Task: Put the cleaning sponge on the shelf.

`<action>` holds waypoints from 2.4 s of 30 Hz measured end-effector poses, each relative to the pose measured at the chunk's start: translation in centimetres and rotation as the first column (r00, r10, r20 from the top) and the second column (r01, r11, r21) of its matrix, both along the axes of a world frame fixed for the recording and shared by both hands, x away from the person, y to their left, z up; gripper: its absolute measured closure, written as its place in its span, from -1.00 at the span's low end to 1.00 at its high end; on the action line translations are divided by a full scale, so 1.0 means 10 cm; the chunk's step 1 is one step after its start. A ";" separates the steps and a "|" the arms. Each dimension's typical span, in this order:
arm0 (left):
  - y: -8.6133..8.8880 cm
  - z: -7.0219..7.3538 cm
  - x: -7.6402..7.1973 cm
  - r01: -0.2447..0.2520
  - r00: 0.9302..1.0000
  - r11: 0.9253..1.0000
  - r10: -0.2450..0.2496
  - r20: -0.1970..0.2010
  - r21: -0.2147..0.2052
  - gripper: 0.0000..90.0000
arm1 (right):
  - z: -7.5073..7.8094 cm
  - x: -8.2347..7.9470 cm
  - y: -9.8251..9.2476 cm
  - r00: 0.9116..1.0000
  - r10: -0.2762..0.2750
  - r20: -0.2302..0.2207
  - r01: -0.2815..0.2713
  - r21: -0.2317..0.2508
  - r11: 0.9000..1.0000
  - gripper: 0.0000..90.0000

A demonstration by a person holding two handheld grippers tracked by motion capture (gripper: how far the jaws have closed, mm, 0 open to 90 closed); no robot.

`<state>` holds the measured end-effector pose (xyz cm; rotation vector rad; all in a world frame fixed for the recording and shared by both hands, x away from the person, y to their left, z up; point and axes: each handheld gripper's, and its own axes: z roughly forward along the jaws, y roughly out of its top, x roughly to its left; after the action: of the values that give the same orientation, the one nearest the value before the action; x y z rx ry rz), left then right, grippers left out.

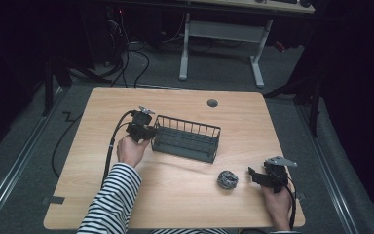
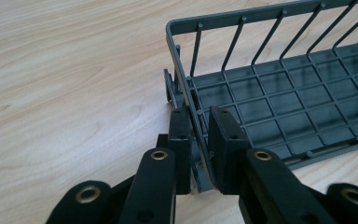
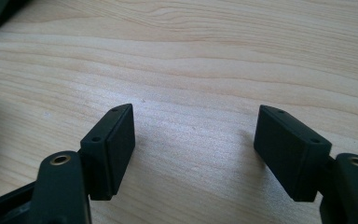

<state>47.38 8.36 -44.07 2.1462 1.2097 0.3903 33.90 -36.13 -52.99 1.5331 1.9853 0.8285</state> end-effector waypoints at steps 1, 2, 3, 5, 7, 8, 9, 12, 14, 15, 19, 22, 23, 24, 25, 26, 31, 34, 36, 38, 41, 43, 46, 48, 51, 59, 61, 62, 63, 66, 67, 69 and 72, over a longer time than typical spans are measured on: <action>0.04 0.00 -0.05 0.000 1.000 1.000 0.000 0.004 -0.002 0.77 | 0.00 0.00 0.00 1.000 0.000 0.000 0.000 0.000 1.000 -0.35; 0.06 -0.01 -0.08 -0.003 1.000 1.000 0.003 0.004 -0.005 0.77 | 0.00 0.00 0.00 1.000 0.000 0.000 0.000 0.000 1.000 -0.35; 0.08 -0.01 -0.11 -0.002 1.000 1.000 0.002 0.008 -0.004 0.77 | 0.00 0.00 0.00 1.000 0.000 0.000 0.000 0.000 1.000 -0.35; 0.12 -0.02 -0.17 -0.005 1.000 1.000 0.006 0.016 -0.015 0.76 | 0.00 0.00 0.00 1.000 -0.001 0.000 0.001 0.000 1.000 -0.35; 0.15 -0.02 -0.23 -0.006 1.000 1.000 0.007 0.020 -0.027 0.75 | 0.00 0.00 0.00 1.000 -0.001 0.000 0.001 0.000 1.000 -0.35; 0.17 -0.03 -0.26 -0.008 1.000 0.999 0.009 0.023 -0.035 0.75 | 0.00 0.00 0.00 1.000 0.000 0.000 0.000 0.000 1.000 -0.35; 0.19 -0.03 -0.29 -0.011 1.000 0.999 0.012 0.024 -0.044 0.75 | 0.00 0.00 0.00 1.000 -0.001 0.000 0.001 0.001 1.000 -0.35; 0.24 -0.05 -0.38 -0.013 1.000 0.998 0.015 0.027 -0.067 0.74 | 0.00 0.00 0.00 1.000 -0.001 0.000 0.001 0.001 1.000 -0.35; 0.25 -0.05 -0.40 -0.017 0.999 0.997 0.019 0.028 -0.079 0.74 | 0.00 0.00 0.00 1.000 -0.001 0.000 0.001 0.001 1.000 -0.35; 0.27 -0.06 -0.46 -0.019 0.999 0.996 0.021 0.028 -0.091 0.74 | 0.00 0.00 0.00 1.000 -0.001 0.000 0.001 0.001 1.000 -0.35; 0.31 -0.07 -0.53 -0.018 0.999 0.993 0.021 0.025 -0.120 0.73 | 0.00 0.00 0.00 1.000 -0.002 0.000 0.002 0.001 1.000 -0.35; 0.33 -0.07 -0.62 -0.015 0.999 0.992 0.018 0.029 -0.124 0.72 | 0.00 0.00 0.00 1.000 -0.002 0.000 0.002 0.001 1.000 -0.35; 0.34 -0.07 -0.64 -0.015 0.999 0.992 0.019 0.031 -0.125 0.72 | 0.00 0.00 0.00 1.000 -0.003 -0.001 0.003 0.002 1.000 -0.35; 0.34 -0.07 -0.64 -0.015 0.999 0.992 0.019 0.031 -0.125 0.72 | 0.00 0.00 0.00 1.000 -0.003 -0.001 0.003 0.001 1.000 -0.35; 0.34 -0.08 -0.65 -0.014 0.999 0.991 0.018 0.030 -0.130 0.71 | 0.00 0.00 0.00 1.000 -0.004 -0.002 0.004 0.002 1.000 -0.35; 0.35 -0.08 -0.66 -0.013 0.999 0.992 0.017 0.029 -0.129 0.71 | 0.00 0.00 0.00 1.000 -0.003 -0.002 0.003 0.002 1.000 -0.35; 0.35 -0.08 -0.67 -0.014 0.999 0.993 0.018 0.035 -0.118 0.64 | 0.00 0.00 0.00 1.000 -0.002 -0.001 0.002 0.001 1.000 -0.35; 0.35 -0.08 -0.67 -0.011 0.999 0.992 0.016 0.035 -0.125 0.58 | 0.00 0.00 0.00 1.000 -0.002 0.000 0.002 0.000 1.000 -0.35; 0.38 -0.07 -0.69 -0.015 0.999 0.990 0.021 0.041 -0.142 0.33 | 0.00 0.00 0.00 1.000 -0.002 -0.001 0.002 0.001 1.000 -0.35; 0.41 -0.06 -0.72 -0.015 0.999 0.987 0.022 0.045 -0.158 0.22 | 0.00 0.00 0.00 1.000 -0.002 -0.001 0.002 0.000 1.000 -0.35; 0.46 -0.03 -0.77 -0.008 0.998 0.982 0.019 0.053 -0.188 0.00 | 0.00 0.00 0.00 1.000 -0.002 -0.001 0.002 0.000 1.000 -0.35; 0.50 -0.01 -0.82 -0.008 0.997 0.981 0.022 0.068 -0.196 -0.13 | 0.00 0.00 0.00 1.000 -0.001 -0.001 0.001 0.000 1.000 -0.35; 0.56 -0.02 -0.88 -0.011 0.996 0.976 0.029 0.081 -0.216 -0.23 | 0.00 0.00 0.00 1.000 0.000 -0.001 0.000 0.000 1.000 -0.35; 0.68 -0.05 -0.99 -0.025 0.995 0.970 0.048 0.092 -0.242 -0.25 | 0.00 0.00 0.00 1.000 0.001 -0.001 -0.001 0.001 1.000 -0.35; 0.80 -0.09 -1.09 -0.040 0.993 0.965 0.067 0.098 -0.259 -0.26 | 0.00 0.00 0.00 1.000 0.001 -0.001 -0.001 0.001 1.000 -0.35; 1.12 -0.37 -1.27 -0.119 0.986 0.962 0.143 0.084 -0.246 -0.27 | 0.00 0.00 0.00 1.000 0.000 -0.001 0.000 0.001 1.000 -0.35; 1.19 -0.45 -1.29 -0.137 0.984 0.960 0.160 0.076 -0.245 -0.27 | 0.00 0.00 0.00 1.000 0.001 -0.002 -0.001 0.002 1.000 -0.35; 1.21 -0.49 -1.29 -0.145 0.983 0.958 0.168 0.071 -0.247 -0.27 | 0.00 0.00 0.00 1.000 0.000 -0.002 0.000 0.001 1.000 -0.35; 1.23 -0.53 -1.30 -0.155 0.982 0.957 0.177 0.070 -0.244 -0.28 | 0.00 0.00 0.00 1.000 -0.001 -0.002 0.001 0.002 1.000 -0.35; 1.28 -0.64 -1.30 -0.184 0.977 0.957 0.204 0.068 -0.224 -0.29 | 0.00 0.00 0.00 1.000 0.001 -0.002 -0.001 0.003 1.000 -0.35; 1.30 -0.67 -1.29 -0.191 0.975 0.957 0.210 0.067 -0.220 -0.29 | 0.00 0.00 0.00 1.000 0.001 -0.002 -0.001 0.003 1.000 -0.35; 1.31 -0.72 -1.29 -0.205 0.972 0.956 0.224 0.069 -0.212 -0.29 | 0.00 0.00 0.00 1.000 0.000 -0.002 0.000 0.003 1.000 -0.35; 1.32 -0.78 -1.27 -0.221 0.969 0.955 0.238 0.068 -0.195 -0.31 | 0.00 0.00 0.00 1.000 0.001 -0.002 -0.001 0.002 1.000 -0.36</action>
<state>34.72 21.57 -51.85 1.8158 1.3911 0.4507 33.92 -36.12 -52.98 1.5351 1.9875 0.8301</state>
